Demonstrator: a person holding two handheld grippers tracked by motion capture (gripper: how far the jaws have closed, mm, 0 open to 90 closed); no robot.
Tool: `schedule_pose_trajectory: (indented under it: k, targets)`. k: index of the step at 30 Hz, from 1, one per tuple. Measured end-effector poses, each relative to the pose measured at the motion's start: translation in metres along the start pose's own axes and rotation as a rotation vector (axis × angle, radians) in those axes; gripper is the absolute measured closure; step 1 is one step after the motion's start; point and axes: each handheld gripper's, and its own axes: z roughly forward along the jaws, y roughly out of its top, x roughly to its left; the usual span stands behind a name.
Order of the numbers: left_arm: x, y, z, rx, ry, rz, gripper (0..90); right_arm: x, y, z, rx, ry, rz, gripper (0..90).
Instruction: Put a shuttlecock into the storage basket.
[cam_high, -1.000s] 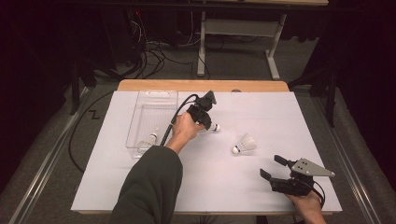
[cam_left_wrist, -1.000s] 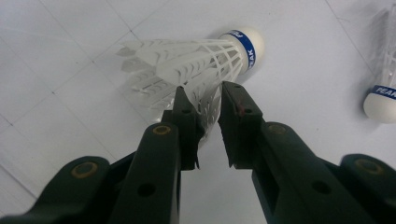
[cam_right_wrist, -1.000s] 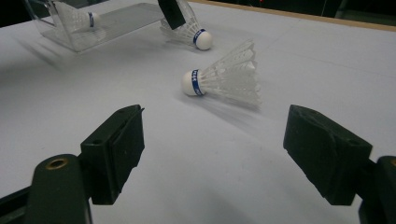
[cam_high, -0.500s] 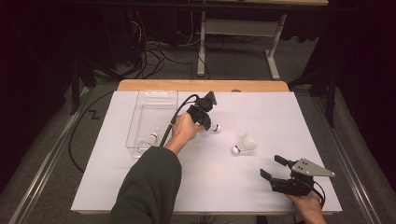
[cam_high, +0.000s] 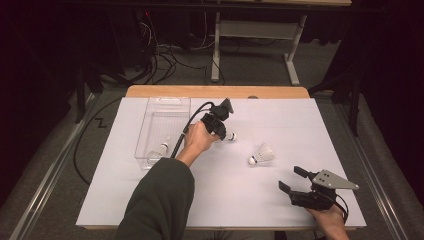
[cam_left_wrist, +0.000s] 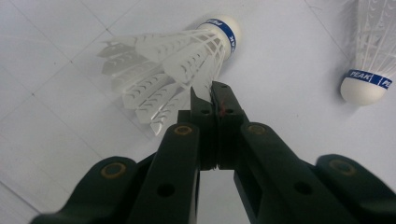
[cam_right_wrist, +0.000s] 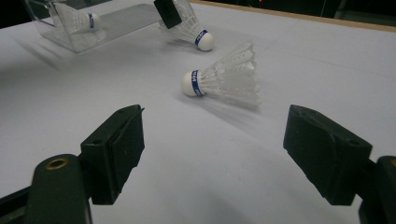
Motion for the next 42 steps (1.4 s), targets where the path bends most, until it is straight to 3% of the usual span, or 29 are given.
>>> schedule_pose_trajectory:
  k: [22,42]
  targets:
    - [0.001,-0.002,-0.006,-0.015,0.005,-0.001,89.5,0.0,0.0,0.0,0.002,0.0,0.0,20.8]
    - [-0.005,-0.013,-0.031,-0.047,0.014,0.026,89.5,0.0,0.0,0.0,0.003,0.003,-0.002,20.8]
